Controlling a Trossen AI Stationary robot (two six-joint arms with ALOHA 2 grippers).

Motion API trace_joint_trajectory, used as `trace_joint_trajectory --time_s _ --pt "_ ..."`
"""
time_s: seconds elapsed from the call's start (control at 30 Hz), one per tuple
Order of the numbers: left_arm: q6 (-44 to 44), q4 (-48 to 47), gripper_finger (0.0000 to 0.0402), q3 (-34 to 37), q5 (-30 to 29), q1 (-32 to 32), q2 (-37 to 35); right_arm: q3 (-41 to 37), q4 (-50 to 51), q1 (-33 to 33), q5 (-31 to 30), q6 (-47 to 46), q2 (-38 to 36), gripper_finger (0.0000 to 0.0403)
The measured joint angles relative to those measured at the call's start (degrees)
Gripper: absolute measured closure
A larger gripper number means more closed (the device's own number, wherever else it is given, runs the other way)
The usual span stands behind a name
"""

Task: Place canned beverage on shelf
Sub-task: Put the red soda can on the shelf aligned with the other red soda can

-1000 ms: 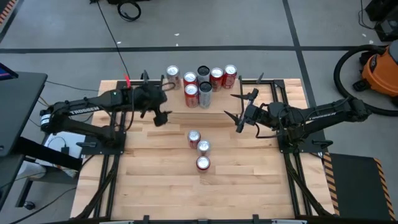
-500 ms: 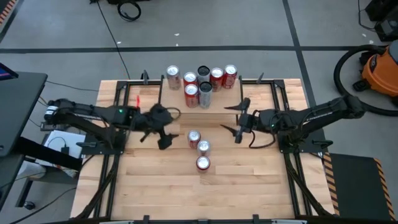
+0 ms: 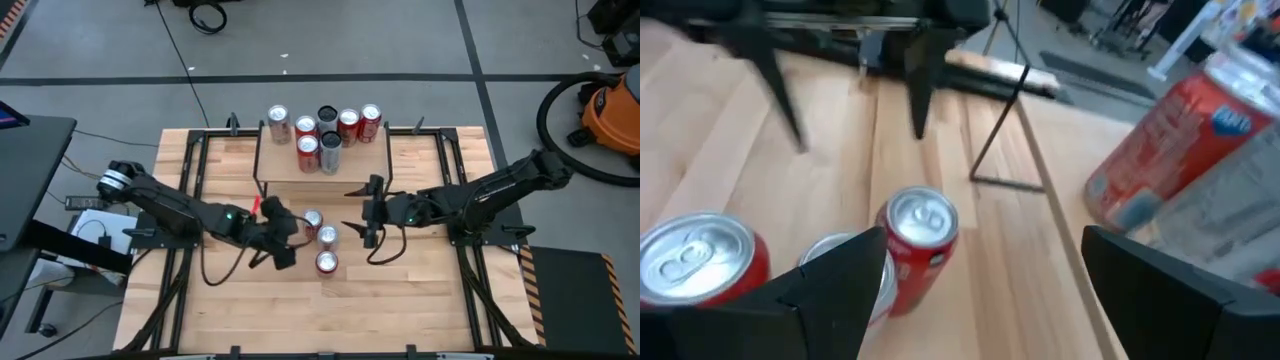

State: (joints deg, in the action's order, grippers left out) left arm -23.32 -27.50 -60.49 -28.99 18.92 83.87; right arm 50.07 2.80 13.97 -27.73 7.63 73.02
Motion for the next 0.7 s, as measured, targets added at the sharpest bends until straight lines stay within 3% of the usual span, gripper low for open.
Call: trace_joint_trajectory --time_s 0.7 --pt "4.5 3.5 0.0008 -0.1 2.4 -6.2 5.2 2.2 4.2 2.9 -2.6 -1.1 0.1 0.0055"
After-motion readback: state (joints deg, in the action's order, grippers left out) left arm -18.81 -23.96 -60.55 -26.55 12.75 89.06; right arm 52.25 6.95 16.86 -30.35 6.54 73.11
